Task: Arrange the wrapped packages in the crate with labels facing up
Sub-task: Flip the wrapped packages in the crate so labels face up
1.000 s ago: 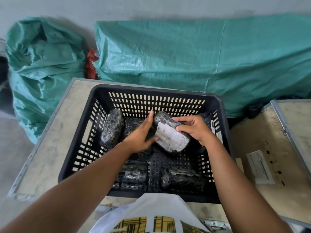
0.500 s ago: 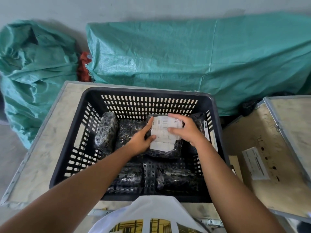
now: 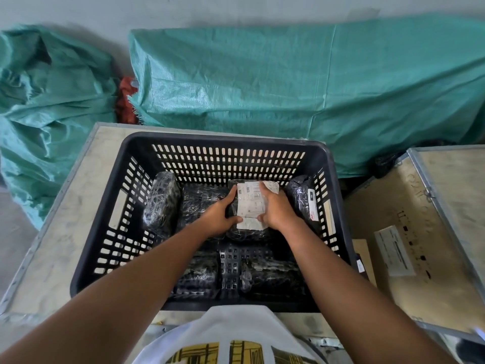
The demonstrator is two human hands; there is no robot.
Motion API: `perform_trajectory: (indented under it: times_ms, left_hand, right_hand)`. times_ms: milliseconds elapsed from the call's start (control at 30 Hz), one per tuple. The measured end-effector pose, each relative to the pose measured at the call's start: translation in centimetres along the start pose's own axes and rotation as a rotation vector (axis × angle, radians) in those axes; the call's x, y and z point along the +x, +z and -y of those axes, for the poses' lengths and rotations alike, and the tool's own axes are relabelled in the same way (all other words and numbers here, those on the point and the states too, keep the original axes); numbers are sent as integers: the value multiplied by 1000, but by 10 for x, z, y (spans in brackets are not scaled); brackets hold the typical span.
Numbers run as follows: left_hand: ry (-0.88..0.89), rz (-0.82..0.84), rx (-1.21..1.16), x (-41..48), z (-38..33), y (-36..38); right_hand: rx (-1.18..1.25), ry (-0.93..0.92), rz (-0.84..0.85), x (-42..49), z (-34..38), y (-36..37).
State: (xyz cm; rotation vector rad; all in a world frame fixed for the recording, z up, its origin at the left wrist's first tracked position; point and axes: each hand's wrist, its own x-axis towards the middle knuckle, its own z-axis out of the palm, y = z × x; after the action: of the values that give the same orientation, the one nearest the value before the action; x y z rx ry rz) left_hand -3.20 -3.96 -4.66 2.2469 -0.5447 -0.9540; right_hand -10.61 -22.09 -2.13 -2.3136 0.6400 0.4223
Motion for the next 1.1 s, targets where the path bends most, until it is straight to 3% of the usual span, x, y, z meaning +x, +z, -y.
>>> perform_trajectory:
  times_ms: [167,400,567,667,767,833,967,1033,1100]
  left_hand:
    - [23,43,81,1,7,9]
    - [-26,97,622,9,12,40]
    - [29,79,586,15,24,45]
    - [63,74,545,14,29,47]
    - [81,66,522,14,34,44]
    - [81,59,511,14,37,39]
    - [87,53,495,13,41,35]
    - [87,45,498,14,42,35]
    - [81,31,504,13,43,35]
  right_hand:
    - [-106,35,12,3,-3,4]
    - [-388,100,74,8,4,32]
    - [-581,62,97,4,-1,38]
    - [-499,74,99,-2,-3,32]
    - [-247,21,70,-9,8,14]
    - [-97,-76,-30,-17,20,-6]
    - [-47,-221,-320,-51,20,-48]
    - [-70,-171,-385,-68,6,-59]
    - [-50,-80,-321,-80,-5,-57]
